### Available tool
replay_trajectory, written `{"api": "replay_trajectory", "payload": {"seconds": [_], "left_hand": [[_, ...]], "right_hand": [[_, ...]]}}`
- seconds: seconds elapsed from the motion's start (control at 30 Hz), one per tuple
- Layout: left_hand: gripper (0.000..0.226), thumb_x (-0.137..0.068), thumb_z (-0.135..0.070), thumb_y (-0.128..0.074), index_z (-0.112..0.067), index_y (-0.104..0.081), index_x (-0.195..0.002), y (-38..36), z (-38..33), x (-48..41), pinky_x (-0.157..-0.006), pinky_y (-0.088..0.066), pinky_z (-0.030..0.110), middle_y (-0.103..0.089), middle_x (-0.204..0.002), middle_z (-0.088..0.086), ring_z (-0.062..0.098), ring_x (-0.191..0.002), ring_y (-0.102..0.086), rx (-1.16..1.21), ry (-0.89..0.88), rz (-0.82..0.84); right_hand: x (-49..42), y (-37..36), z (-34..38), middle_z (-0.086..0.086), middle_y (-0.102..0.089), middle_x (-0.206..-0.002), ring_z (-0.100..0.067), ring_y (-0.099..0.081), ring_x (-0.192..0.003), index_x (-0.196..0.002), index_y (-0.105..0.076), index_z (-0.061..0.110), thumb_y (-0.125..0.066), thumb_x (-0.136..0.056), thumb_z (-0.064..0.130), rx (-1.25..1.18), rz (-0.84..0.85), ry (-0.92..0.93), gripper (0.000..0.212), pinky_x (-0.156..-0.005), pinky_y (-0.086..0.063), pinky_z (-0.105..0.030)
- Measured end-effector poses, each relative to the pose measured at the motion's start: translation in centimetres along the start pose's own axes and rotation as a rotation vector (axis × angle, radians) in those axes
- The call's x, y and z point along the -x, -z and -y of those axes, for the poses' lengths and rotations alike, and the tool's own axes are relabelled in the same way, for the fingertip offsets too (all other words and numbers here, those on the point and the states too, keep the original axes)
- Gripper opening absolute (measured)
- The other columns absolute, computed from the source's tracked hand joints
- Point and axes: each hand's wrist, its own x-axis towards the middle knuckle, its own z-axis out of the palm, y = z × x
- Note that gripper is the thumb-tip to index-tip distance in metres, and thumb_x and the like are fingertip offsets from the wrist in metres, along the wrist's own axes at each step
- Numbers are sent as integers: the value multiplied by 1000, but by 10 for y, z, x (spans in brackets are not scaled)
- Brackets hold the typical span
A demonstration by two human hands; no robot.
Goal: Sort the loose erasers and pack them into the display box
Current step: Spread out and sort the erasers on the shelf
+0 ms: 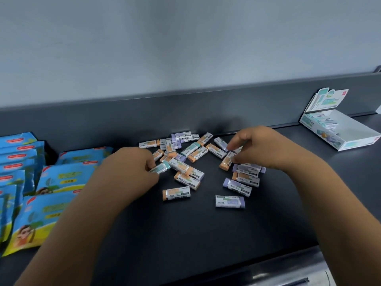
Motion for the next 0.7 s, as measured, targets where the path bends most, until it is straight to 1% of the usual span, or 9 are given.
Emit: {"api": "replay_trajectory", "payload": {"seconds": [0.07, 0.13, 0.27, 0.33, 0.4, 0.47, 0.53, 0.63, 0.7], "left_hand": [[8, -83, -38, -67, -32, -64, -88, 0, -3, 0, -80, -56, 37, -64, -90, -11, 11, -85, -61, -9, -4, 9], [10, -83, -37, -66, -30, -66, -90, 0, -6, 0, -81, -56, 37, -65, -91, -10, 12, -86, -61, -16, -7, 7], [11, -84, -35, -66, -29, -68, -93, 0, -7, -1, -82, -56, 36, -67, -94, -9, 13, -89, -63, -20, -5, -1], [10, -84, -35, -67, -29, -68, -92, 1, -6, -1, -82, -56, 36, -67, -94, -9, 14, -90, -63, -23, 3, -4], [9, -83, -35, -67, -28, -68, -89, 0, -4, -1, -81, -56, 36, -67, -91, -9, 14, -88, -63, -21, 14, -16], [7, -82, -35, -68, -29, -67, -85, 0, 1, -2, -78, -56, 36, -67, -87, -8, 14, -85, -62, -25, 19, -26], [8, -81, -37, -68, -30, -65, -80, -1, 4, -2, -75, -55, 36, -66, -83, -9, 14, -82, -62, -28, 26, -30], [11, -79, -39, -68, -30, -63, -76, -1, 7, -3, -74, -55, 35, -65, -80, -9, 14, -79, -62, -32, 24, -40], [11, -79, -39, -68, -30, -63, -76, -2, 8, -2, -75, -56, 35, -65, -81, -10, 14, -80, -62, -27, 23, -40]], "right_hand": [[-3, -6, 7, 16, -67, -91, 5, -62, -79, -96, -76, 36, -85, -77, 26, 27, -5, 25, 23, -65, -44, -15], [-7, -12, 15, 21, -58, -90, 1, -58, -83, -103, -75, 34, -83, -80, 26, 103, 13, 76, 25, -66, -40, -13], [-18, -20, 27, 24, -53, -83, 5, -51, -75, -106, -75, 29, -77, -85, 20, 123, 7, 136, 23, -63, -36, -11], [-25, -28, 34, 19, -61, -98, 2, -57, -83, -107, -75, 29, -73, -88, 20, 128, -11, 201, 22, -67, -39, -12], [-31, -39, 45, 8, -63, -120, -11, -60, -107, -119, -72, 28, -66, -93, 19, 154, 17, 289, 28, -84, -46, -20], [-37, -53, 58, 1, -60, -135, -17, -53, -125, -132, -64, 23, -59, -96, 14, 156, 98, 398, 37, -104, -42, -31], [-44, -69, 69, -1, -56, -145, -19, -46, -137, -139, -59, 20, -53, -99, 8, 155, 192, 480, 42, -114, -36, -35], [-53, -82, 69, 2, -42, -158, -18, -36, -146, -144, -56, 22, -48, -100, 6, 256, 200, 539, 47, -118, -33, -39], [-54, -80, 64, 5, -48, -154, -23, -44, -140, -138, -61, 25, -47, -99, 12, 309, 119, 555, 44, -112, -40, -43]]}}
